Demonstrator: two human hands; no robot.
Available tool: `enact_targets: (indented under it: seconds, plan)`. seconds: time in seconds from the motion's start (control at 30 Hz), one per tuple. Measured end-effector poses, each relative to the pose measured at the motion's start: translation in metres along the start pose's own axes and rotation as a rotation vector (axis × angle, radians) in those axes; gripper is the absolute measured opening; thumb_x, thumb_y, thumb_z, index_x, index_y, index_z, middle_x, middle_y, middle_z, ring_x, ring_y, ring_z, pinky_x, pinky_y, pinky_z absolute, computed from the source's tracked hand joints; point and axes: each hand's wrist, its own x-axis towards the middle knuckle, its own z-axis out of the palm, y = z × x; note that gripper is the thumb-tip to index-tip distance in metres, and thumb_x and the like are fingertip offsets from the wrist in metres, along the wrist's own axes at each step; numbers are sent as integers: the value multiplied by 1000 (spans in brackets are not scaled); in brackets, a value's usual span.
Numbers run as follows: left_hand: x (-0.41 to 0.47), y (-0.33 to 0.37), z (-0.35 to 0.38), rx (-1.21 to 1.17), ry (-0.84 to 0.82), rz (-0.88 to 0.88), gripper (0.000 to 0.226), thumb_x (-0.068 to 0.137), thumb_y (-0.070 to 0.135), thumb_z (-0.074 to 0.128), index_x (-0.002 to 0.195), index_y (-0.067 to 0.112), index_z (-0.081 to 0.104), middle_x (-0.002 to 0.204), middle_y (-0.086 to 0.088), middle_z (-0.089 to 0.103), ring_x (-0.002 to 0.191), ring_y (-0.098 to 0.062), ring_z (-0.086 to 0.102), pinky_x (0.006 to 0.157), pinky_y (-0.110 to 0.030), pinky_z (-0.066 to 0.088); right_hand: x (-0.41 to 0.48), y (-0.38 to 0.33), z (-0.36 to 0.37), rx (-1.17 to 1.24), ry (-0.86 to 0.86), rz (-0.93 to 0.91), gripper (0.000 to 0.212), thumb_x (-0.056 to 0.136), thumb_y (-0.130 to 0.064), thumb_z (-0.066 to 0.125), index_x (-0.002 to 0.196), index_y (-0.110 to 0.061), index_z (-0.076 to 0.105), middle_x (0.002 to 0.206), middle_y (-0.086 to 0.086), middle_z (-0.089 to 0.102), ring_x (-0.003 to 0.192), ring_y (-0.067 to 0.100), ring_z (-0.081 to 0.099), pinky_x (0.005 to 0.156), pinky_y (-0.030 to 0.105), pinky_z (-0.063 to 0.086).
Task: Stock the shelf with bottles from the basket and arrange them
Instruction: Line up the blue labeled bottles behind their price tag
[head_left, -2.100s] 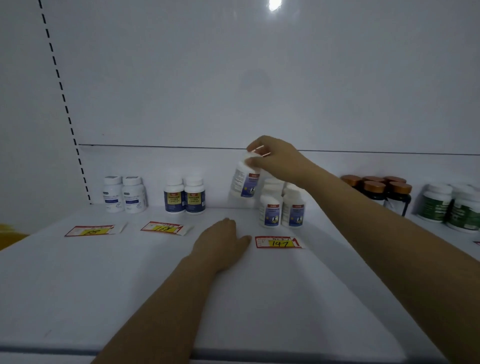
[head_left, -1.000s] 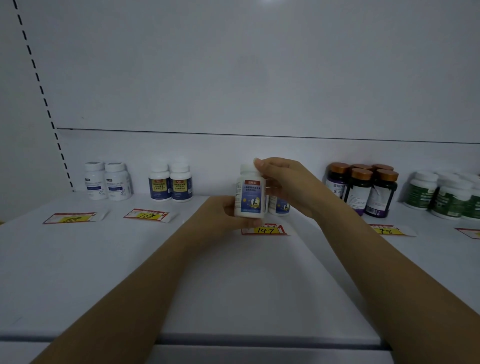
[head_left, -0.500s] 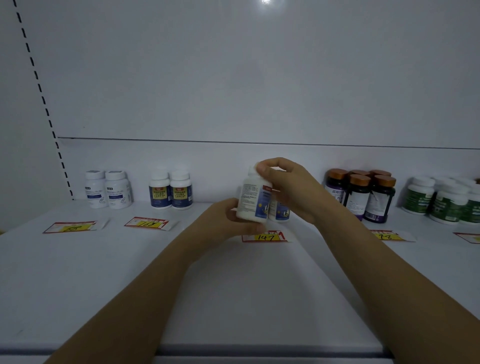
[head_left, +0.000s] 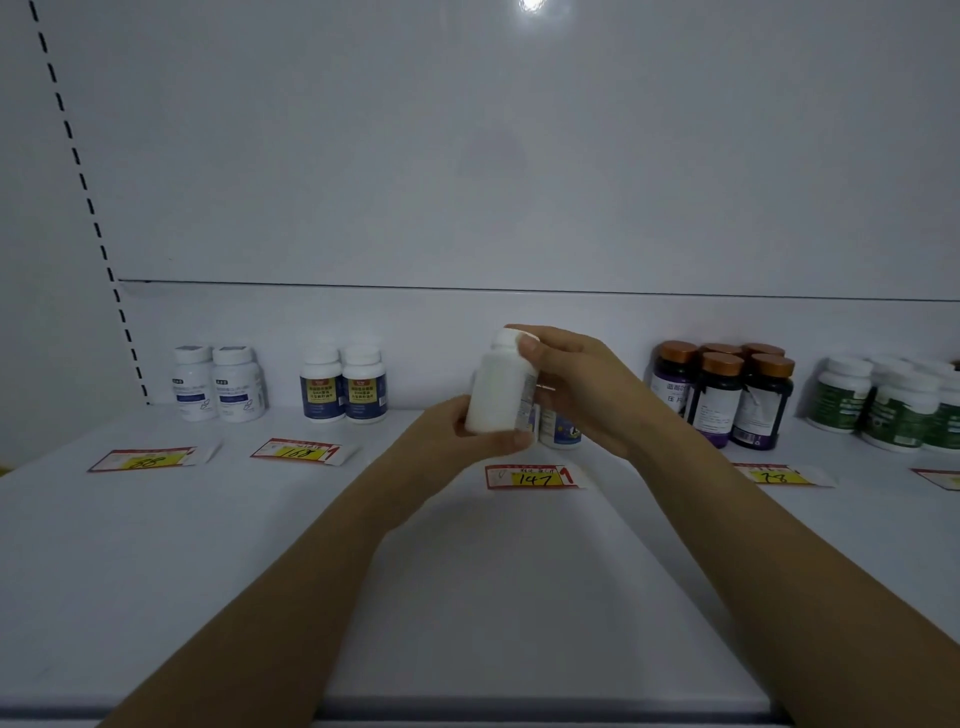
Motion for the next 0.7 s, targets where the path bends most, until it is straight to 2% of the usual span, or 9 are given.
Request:
enact_targets:
  seconds: [0.07, 0.17, 0.23, 0.3, 0.37, 0.43, 0.53, 0.6, 0.7]
  plan:
    - [1, 0, 1, 55, 58, 10, 51, 76, 33, 76, 119, 22, 52, 108, 4, 63, 92, -5, 59, 71, -14, 46, -1, 1, 3, -30, -14, -6, 31, 97, -26, 51, 127, -19, 56, 122, 0, 62, 112, 16, 60, 92, 32, 52]
    - [2, 1, 3, 155, 157, 6, 59, 69, 33, 81, 112, 21, 44, 97, 10, 54, 81, -2, 53, 61, -11, 42, -2, 4, 12, -138, 18, -64, 27, 93, -37, 55, 118, -27, 58, 114, -7, 63, 104, 12, 62, 82, 24, 54]
    - [2, 1, 4, 135, 133, -20, 61, 68, 32, 81, 110, 23, 39, 95, 12, 50, 80, -1, 52, 60, -11, 39, 0, 5, 13, -93, 45, -60, 28, 93, -33, 56, 120, -25, 60, 117, -4, 63, 105, 15, 62, 81, 24, 55]
    - [1, 2, 2, 12, 69, -61, 57, 72, 31, 78, 112, 24, 37, 95, 14, 52, 82, 1, 54, 64, -12, 41, 1, 4, 9, -5, 39, -34, 30, 95, -26, 54, 125, -23, 59, 124, 0, 61, 111, 17, 60, 87, 28, 54]
    - [-1, 3, 0, -74, 11, -69, 50, 77, 31, 74, 117, 24, 44, 95, 16, 58, 87, 2, 57, 69, -13, 44, 1, 3, 3, 44, 25, -19, 34, 98, -22, 50, 131, -20, 55, 130, 3, 58, 116, 19, 58, 96, 33, 51]
    - [-1, 3, -2, -62, -10, -43, 47, 78, 29, 73, 120, 21, 51, 99, 15, 62, 91, 3, 60, 72, -12, 46, 1, 4, -1, 82, 7, -14, 35, 99, -21, 48, 134, -18, 54, 132, 4, 57, 119, 19, 57, 99, 35, 49]
    - [1, 0, -1, -27, 53, -30, 51, 73, 25, 78, 116, 20, 51, 104, 10, 64, 90, 1, 61, 69, -12, 48, 0, 5, 4, 10, 3, -18, 27, 95, -33, 51, 119, -25, 60, 124, -1, 62, 111, 14, 61, 88, 29, 52]
    - [2, 0, -1, 21, 93, -35, 54, 70, 25, 81, 112, 20, 47, 100, 11, 61, 86, 2, 60, 64, -10, 48, -1, 4, 9, -87, 48, -52, 21, 92, -40, 55, 108, -29, 63, 112, -5, 66, 101, 10, 65, 82, 27, 55]
    - [2, 0, 0, -23, 62, -58, 54, 71, 24, 80, 110, 19, 44, 95, 11, 62, 82, 2, 62, 65, -13, 48, 0, 5, 7, -75, 90, -71, 28, 93, -34, 55, 117, -22, 62, 112, -2, 68, 99, 13, 67, 87, 32, 56]
